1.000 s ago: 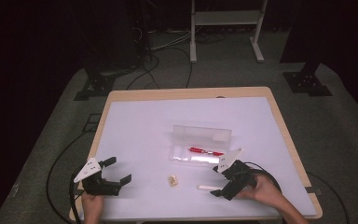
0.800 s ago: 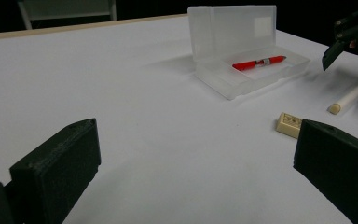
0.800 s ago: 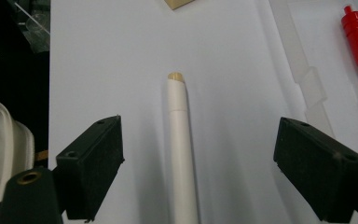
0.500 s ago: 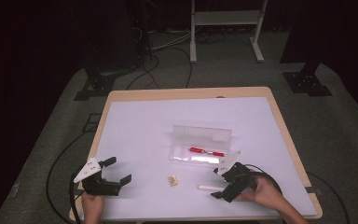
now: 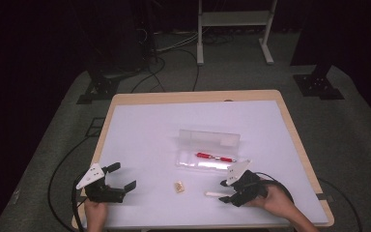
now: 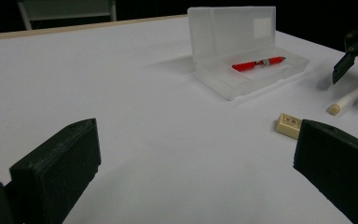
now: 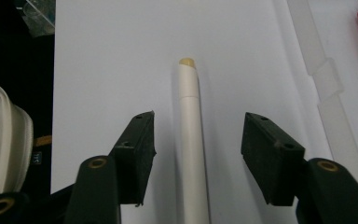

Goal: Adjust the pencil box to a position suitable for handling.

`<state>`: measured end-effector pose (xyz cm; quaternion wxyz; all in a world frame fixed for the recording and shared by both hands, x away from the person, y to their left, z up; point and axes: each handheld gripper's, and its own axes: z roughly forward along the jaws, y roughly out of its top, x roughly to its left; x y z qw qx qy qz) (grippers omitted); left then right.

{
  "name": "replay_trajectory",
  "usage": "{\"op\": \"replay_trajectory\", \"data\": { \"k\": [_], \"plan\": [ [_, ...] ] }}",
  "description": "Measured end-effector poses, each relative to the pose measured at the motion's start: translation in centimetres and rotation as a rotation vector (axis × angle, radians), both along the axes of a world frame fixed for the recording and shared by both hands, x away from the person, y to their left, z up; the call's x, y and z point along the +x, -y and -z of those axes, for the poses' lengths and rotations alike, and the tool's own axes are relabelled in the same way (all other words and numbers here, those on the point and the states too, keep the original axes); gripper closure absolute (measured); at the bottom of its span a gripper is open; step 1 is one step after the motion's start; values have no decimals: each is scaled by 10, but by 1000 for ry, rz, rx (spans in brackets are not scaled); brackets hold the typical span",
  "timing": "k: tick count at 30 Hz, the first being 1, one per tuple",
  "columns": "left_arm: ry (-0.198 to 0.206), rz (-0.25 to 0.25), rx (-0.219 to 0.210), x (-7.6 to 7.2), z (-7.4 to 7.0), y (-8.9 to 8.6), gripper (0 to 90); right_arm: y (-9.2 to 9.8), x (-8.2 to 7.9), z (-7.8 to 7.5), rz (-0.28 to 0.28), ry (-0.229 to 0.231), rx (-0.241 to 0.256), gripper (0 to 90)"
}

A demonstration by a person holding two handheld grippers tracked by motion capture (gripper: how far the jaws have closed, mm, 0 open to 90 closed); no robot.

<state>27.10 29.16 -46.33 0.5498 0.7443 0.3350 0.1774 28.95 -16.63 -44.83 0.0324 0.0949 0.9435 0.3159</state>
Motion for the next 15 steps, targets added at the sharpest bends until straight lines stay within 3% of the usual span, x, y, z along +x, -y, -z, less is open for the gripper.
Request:
{"op": "replay_trajectory", "data": {
  "k": [15],
  "plan": [
    [2,0,1,0,0,0,0,2,-1,3,-20,3,-25,664]
  ]
}}
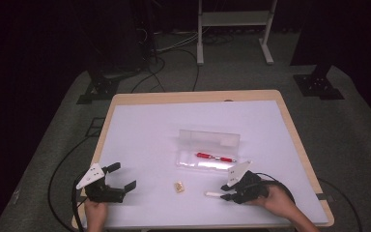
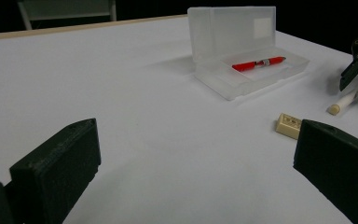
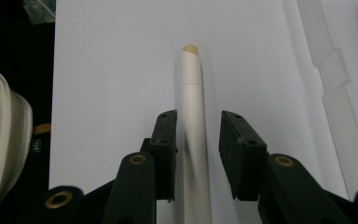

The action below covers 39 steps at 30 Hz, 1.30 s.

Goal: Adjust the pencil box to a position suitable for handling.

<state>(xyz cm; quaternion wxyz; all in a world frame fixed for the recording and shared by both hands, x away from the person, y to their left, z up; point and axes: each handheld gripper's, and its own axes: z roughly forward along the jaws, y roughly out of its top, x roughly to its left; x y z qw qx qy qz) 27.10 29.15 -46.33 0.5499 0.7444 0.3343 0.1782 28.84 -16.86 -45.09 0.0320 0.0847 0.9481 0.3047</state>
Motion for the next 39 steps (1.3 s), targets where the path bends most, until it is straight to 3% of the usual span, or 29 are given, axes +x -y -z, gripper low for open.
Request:
{"op": "replay_trajectory", "data": {
  "k": [15,21,24,39],
  "plan": [
    [-4,0,-3,0,0,0,0,-1,-3,5,-40,20,-34,771],
    [-4,0,-3,0,0,0,0,-1,-3,4,-45,24,-30,774],
    [-5,-1,-4,0,0,0,1,1,-2,0,-34,23,-5,774],
    [-6,0,-3,0,0,0,0,2,9,-28,-16,58,29,774]
  ]
}}
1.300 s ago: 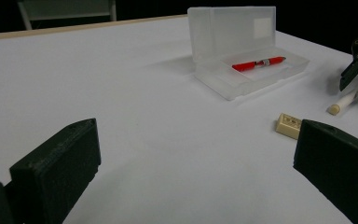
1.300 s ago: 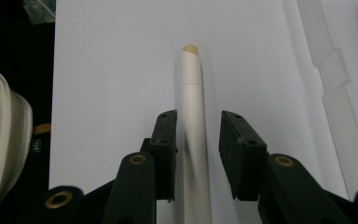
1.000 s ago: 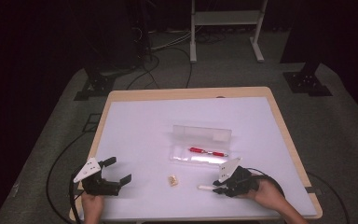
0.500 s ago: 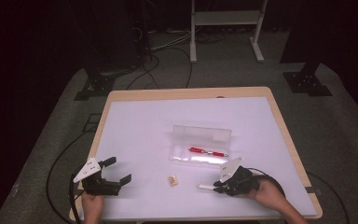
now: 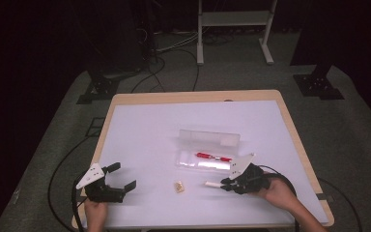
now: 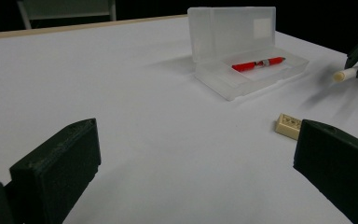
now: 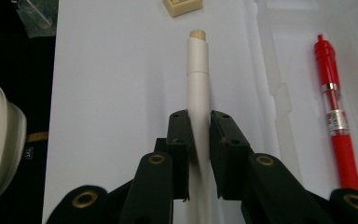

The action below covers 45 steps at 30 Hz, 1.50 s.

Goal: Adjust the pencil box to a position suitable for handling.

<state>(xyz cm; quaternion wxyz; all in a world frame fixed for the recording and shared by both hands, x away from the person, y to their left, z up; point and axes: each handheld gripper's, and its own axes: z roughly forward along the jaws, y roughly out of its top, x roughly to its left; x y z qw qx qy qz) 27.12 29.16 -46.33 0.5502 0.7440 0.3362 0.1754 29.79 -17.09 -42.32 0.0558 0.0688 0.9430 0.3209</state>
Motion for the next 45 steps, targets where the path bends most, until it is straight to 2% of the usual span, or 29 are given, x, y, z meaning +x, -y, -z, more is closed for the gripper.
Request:
{"op": "replay_trajectory", "data": {
  "k": [9,21,35,45],
  "plan": [
    [2,-1,-2,0,0,0,0,-6,7,-24,-5,38,11,774],
    [0,-2,-4,0,0,0,0,-12,26,-44,-6,37,29,774],
    [-1,0,-3,0,0,0,0,-20,45,-53,3,46,21,774],
    [-1,1,-3,0,0,0,0,-23,58,-46,17,31,20,774]
  ]
}}
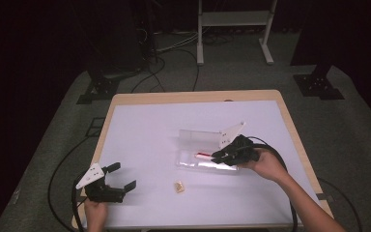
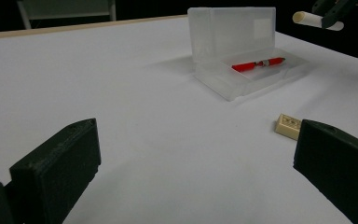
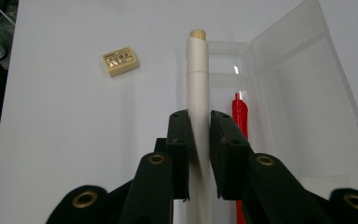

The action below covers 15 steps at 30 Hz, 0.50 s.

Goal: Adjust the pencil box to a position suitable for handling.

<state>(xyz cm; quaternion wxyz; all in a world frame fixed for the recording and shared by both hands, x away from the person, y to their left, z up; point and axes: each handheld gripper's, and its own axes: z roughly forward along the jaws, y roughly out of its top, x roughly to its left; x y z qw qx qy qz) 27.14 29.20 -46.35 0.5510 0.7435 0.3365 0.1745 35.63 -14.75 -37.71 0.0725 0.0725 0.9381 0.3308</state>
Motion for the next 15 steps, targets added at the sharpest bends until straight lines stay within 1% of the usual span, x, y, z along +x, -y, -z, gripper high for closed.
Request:
{"op": "replay_trajectory", "data": {
  "k": [5,15],
  "plan": [
    [1,-2,-1,0,0,0,0,-1,7,5,7,-7,-8,774],
    [1,-2,-1,0,0,0,0,-5,12,11,8,-8,-15,774]
  ]
}}
